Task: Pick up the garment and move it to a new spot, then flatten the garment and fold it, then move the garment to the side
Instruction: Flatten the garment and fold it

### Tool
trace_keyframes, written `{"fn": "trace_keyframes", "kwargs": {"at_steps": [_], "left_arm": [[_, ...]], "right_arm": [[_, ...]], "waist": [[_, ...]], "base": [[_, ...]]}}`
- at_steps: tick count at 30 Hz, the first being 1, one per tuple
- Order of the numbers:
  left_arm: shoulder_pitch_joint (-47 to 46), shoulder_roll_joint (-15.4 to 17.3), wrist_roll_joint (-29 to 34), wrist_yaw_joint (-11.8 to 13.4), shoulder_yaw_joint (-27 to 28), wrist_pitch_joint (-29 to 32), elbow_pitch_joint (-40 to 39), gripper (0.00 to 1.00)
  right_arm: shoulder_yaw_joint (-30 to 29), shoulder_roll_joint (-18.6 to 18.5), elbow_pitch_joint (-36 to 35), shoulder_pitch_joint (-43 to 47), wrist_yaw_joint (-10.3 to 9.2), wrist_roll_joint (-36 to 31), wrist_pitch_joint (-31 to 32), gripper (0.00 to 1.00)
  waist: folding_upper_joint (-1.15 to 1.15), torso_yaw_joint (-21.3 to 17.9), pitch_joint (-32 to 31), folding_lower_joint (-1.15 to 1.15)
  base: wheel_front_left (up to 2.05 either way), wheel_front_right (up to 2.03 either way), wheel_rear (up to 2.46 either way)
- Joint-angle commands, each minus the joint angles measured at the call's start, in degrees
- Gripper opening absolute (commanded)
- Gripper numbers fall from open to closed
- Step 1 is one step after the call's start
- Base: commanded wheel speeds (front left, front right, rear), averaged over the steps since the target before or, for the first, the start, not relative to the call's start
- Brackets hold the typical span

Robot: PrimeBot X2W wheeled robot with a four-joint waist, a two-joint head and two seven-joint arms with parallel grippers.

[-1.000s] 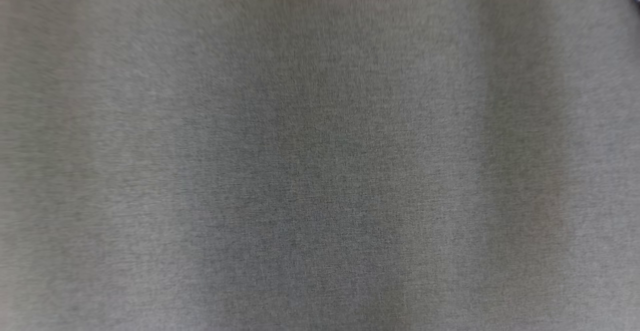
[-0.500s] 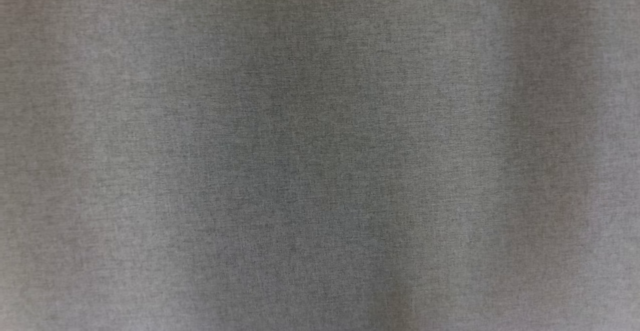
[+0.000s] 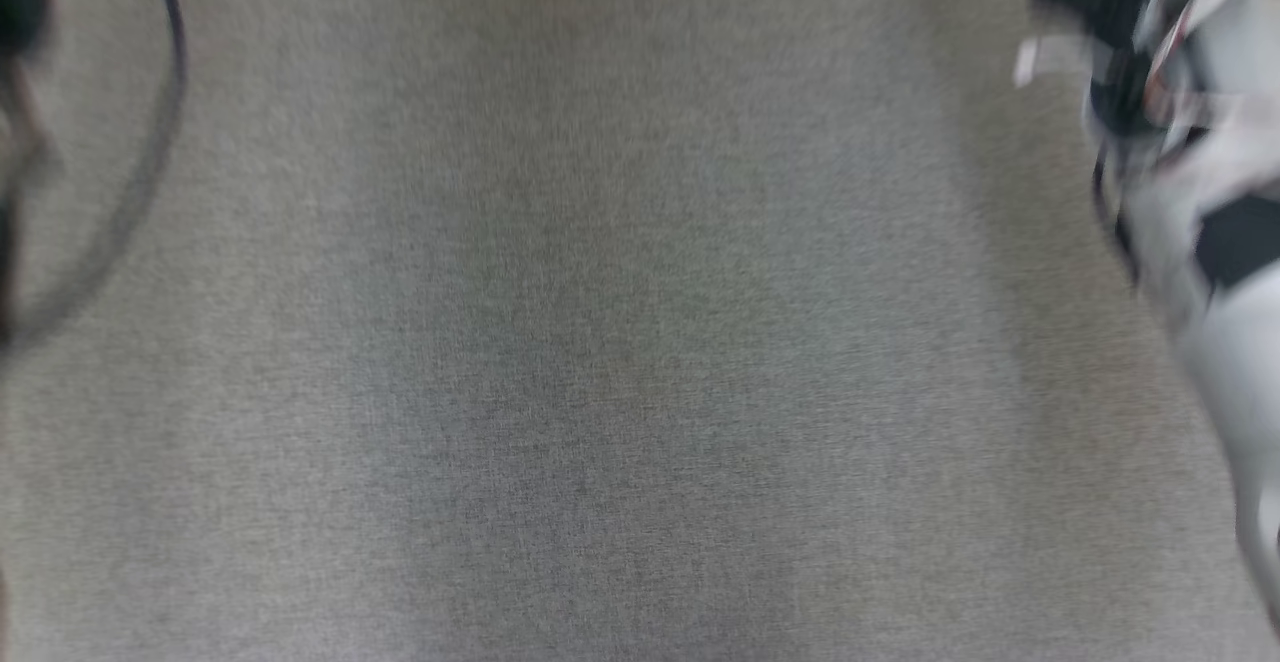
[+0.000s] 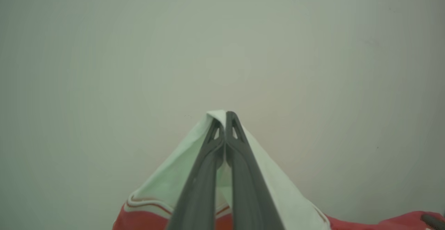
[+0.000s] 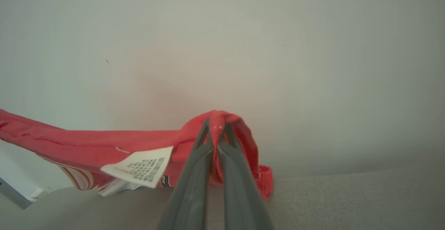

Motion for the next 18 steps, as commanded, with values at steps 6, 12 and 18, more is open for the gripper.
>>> {"fn": "trace_keyframes", "kwargs": {"at_steps": [6,12,18], "left_arm": [[26.86,0.08,0.84,5.52,7.12,-0.16,-15.61,0.0],[49.77,-3.09,0.28,8.59,12.7,-0.16,-25.82,0.0],[66.81,-8.85,1.05,8.09,16.2,-0.17,-28.56,0.0]], "right_arm": [[1.9,-3.04,-9.12,18.74,-0.14,2.74,-1.62,0.0],[0.29,-4.32,-15.03,34.6,-0.14,3.93,-1.18,0.0],[-4.41,-4.02,-17.5,48.49,-0.15,3.4,-0.84,0.0]], "waist": [[0.0,-1.16,-9.45,0.01],[0.0,-0.95,-12.94,0.01],[0.0,0.3,-15.92,0.01]], "base": [[0.0,0.0,0.0],[0.0,0.0,0.0],[0.0,0.0,0.0]]}}
